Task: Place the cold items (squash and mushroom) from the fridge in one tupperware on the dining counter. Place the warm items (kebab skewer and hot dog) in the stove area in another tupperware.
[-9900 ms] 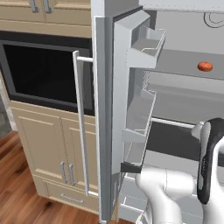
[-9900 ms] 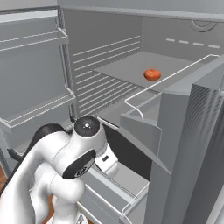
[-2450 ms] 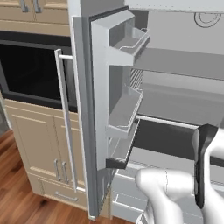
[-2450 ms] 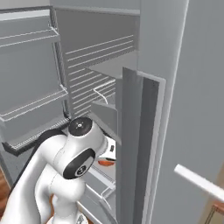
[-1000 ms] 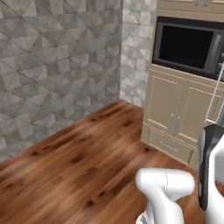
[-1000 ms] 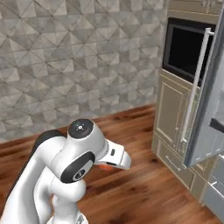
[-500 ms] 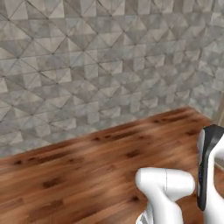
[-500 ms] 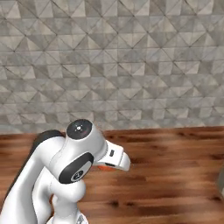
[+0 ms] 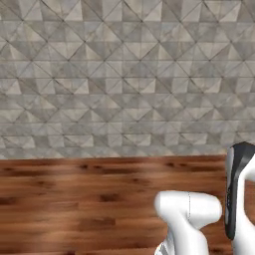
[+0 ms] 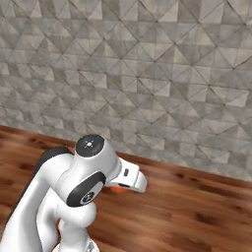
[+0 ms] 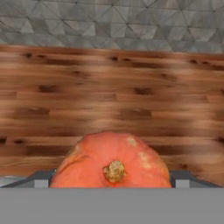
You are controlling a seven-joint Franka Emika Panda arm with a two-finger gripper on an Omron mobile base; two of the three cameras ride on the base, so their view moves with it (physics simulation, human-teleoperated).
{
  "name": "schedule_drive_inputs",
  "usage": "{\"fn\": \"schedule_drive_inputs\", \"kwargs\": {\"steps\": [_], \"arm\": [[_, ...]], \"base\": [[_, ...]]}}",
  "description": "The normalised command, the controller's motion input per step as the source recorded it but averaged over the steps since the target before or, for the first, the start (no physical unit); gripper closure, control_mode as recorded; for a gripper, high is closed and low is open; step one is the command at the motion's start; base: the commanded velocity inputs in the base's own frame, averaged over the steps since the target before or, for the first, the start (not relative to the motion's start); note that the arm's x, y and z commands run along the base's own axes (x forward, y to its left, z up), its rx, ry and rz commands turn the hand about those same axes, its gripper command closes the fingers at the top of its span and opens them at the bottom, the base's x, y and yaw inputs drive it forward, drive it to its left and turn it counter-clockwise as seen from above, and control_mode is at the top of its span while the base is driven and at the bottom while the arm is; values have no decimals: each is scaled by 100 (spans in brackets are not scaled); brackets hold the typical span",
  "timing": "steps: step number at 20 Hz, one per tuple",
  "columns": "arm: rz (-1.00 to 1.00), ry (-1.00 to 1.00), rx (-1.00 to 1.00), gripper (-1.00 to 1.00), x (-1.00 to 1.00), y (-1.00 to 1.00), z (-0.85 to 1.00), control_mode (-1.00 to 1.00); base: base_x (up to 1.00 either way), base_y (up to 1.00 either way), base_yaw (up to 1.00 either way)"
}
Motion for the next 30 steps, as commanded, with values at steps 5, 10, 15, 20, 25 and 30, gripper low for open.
{"fn": "schedule_drive_inputs", "kwargs": {"steps": [5, 10, 15, 20, 25, 30], "arm": [[0, 0, 0, 100, 0, 0, 0, 100], [0, 0, 0, 100, 0, 0, 0, 100], [0, 0, 0, 100, 0, 0, 0, 100], [0, 0, 0, 100, 0, 0, 0, 100], [0, 0, 0, 100, 0, 0, 0, 100], [0, 0, 0, 100, 0, 0, 0, 100]], "base": [[62, 0, 62], [63, 0, 61], [63, 0, 62], [64, 0, 62], [68, 0, 61], [90, 0, 55]]}}
